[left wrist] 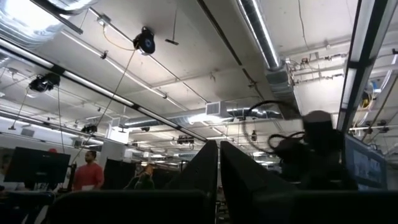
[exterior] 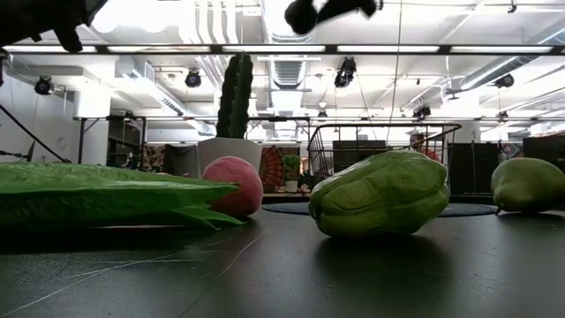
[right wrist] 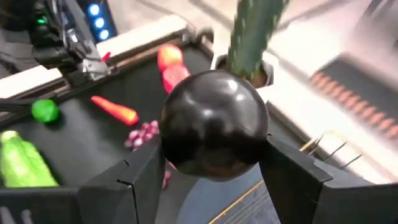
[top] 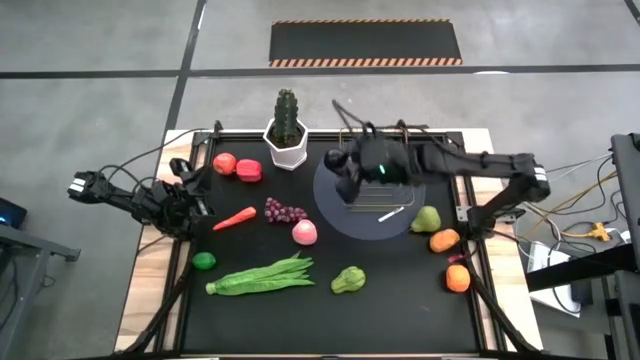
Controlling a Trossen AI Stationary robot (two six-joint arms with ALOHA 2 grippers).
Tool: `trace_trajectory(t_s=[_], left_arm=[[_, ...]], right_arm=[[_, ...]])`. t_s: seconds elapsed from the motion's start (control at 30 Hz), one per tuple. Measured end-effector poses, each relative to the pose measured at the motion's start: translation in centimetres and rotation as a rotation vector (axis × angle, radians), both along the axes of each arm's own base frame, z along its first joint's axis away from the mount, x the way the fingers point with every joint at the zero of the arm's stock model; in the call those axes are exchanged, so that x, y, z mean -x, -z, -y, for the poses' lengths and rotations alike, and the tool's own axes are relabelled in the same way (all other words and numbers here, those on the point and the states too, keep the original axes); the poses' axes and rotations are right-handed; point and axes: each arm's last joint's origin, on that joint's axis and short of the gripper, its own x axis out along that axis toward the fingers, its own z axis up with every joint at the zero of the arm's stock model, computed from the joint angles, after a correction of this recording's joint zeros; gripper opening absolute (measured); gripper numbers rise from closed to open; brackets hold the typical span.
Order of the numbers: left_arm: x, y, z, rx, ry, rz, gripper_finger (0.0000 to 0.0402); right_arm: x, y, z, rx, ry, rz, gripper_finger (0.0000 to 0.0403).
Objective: Build produce basket
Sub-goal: Put the black plum into the gold wire basket
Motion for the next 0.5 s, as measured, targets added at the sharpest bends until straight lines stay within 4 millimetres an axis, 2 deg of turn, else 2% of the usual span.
trace_trajectory(t_s=[0.13,0.3,0.5], left_arm=[[0.0,0.0,0.0,0.000,0.000,-0.001,0.0002],[0.0,0.0,0.0,0.000,0.000,-0.002,0.0002],[0.1,0.0,0.0,0.002,0.000,0.003,0.0002]], right_arm=[[-0.4,1.1,4.4,-0.128,0.039,-0.074,0.0219],[0.3,3.7,9.6,-0.218,0.185,-0.315,0.0219],[0.5,7.5,13.6,-0.300,0.296,-0.506,0.0219]])
